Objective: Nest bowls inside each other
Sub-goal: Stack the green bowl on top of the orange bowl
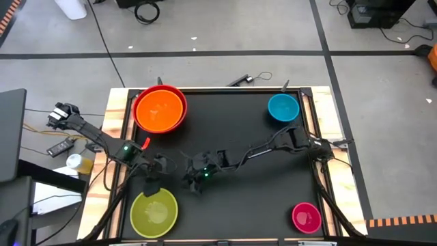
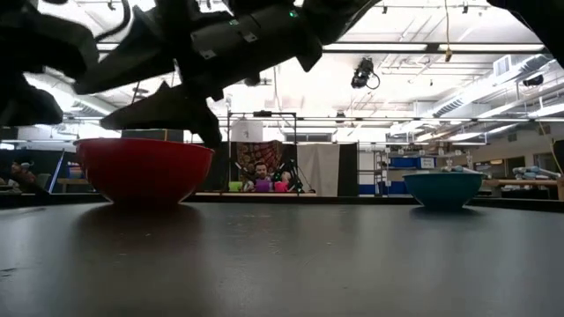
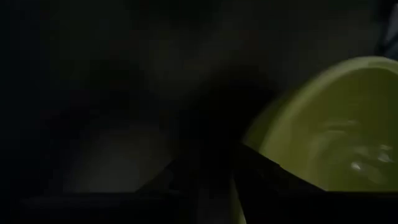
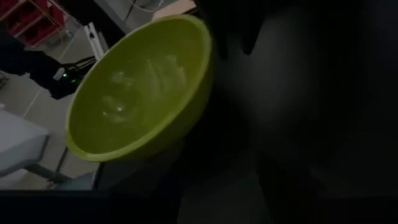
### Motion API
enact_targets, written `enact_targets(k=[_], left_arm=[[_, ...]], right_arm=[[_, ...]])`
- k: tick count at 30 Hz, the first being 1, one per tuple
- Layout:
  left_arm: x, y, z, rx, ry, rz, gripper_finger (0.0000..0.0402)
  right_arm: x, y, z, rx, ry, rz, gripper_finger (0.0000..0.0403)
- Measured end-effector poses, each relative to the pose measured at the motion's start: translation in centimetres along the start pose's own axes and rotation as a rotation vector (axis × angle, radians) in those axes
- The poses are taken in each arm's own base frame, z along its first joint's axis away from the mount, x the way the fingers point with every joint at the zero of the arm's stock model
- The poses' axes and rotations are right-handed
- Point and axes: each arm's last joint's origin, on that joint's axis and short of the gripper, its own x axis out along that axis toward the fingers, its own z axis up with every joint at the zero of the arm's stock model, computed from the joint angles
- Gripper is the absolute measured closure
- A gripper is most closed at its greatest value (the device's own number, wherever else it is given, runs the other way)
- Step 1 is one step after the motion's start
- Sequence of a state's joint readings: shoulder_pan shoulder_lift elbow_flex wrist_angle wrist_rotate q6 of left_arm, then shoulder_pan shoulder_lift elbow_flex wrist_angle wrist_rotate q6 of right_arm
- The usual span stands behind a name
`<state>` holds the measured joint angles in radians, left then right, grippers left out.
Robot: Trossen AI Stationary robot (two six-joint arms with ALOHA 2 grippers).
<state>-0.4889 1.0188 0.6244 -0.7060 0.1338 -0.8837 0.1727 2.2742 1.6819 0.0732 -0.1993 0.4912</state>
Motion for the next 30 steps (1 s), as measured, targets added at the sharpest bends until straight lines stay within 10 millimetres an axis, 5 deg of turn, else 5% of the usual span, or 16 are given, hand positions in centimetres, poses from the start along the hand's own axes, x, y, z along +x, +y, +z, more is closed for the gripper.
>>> enact_targets(k=[11,18,30], left_arm=[[-5.6,-5.1,1.2,0.204,-0.183,-0.052,0.0308],[-3.9,-6.3,-1.1,0.249,-0.097,0.010,0.0308],[-3.3,-6.4,-2.5,0.217,0.027,0.033,0.0308]], right_arm=[[0.4,1.9,-0.9,-0.031,-0.009,-0.010,0.0205],[0.5,2.8,-1.1,-0.050,-0.030,0.019,0.0206],[-0.4,4.2,2.6,-0.085,-0.152,-0.097,0.0206]])
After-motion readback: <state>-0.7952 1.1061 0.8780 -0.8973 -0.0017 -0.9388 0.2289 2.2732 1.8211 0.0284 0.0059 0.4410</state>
